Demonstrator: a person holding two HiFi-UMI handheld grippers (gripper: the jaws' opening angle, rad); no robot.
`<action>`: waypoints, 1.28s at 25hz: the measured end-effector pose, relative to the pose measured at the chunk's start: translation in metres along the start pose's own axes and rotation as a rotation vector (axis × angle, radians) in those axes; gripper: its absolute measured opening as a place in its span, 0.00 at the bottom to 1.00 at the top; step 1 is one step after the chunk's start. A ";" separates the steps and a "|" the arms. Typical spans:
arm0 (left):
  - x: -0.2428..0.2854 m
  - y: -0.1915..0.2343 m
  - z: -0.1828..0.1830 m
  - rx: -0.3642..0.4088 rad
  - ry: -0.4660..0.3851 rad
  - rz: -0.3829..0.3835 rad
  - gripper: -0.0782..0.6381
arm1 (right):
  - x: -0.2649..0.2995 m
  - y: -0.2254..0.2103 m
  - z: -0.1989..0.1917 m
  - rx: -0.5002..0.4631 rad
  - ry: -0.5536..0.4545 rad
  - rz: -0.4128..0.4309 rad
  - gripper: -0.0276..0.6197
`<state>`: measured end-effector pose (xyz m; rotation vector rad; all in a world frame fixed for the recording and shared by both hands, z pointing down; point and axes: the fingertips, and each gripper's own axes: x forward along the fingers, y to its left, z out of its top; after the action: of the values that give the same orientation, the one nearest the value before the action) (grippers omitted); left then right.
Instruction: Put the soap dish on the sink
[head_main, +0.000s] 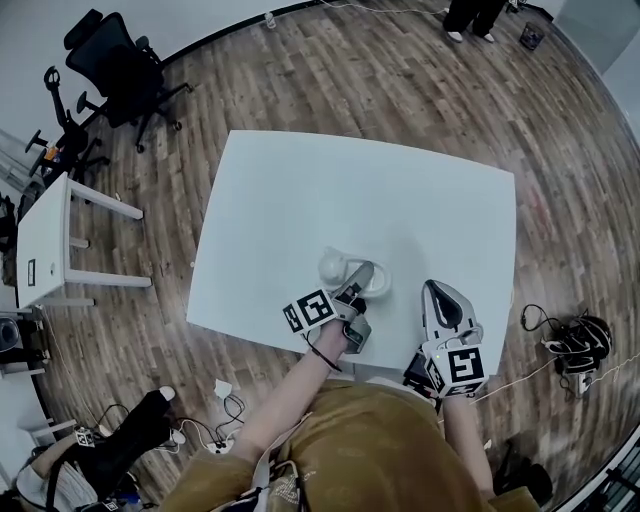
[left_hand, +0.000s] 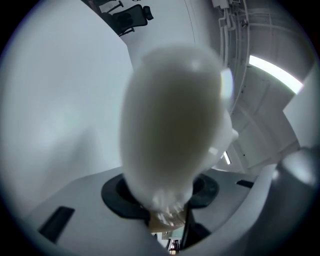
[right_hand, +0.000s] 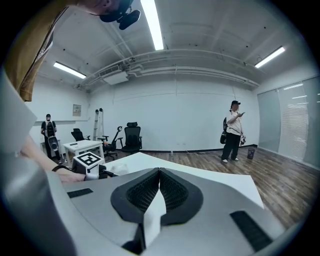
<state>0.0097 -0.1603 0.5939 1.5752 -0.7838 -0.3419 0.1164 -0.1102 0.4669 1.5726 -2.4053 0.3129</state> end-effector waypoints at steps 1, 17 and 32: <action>0.000 0.003 -0.001 -0.013 0.001 0.004 0.36 | 0.001 0.001 -0.003 0.001 0.006 0.002 0.05; 0.018 0.042 -0.020 -0.252 -0.012 0.035 0.36 | 0.008 0.023 -0.055 0.005 0.142 0.073 0.05; 0.019 0.055 -0.029 -0.354 -0.011 0.033 0.36 | 0.026 0.044 -0.081 -0.033 0.234 0.199 0.05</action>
<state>0.0261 -0.1507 0.6563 1.2285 -0.7131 -0.4401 0.0733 -0.0904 0.5503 1.2100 -2.3709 0.4640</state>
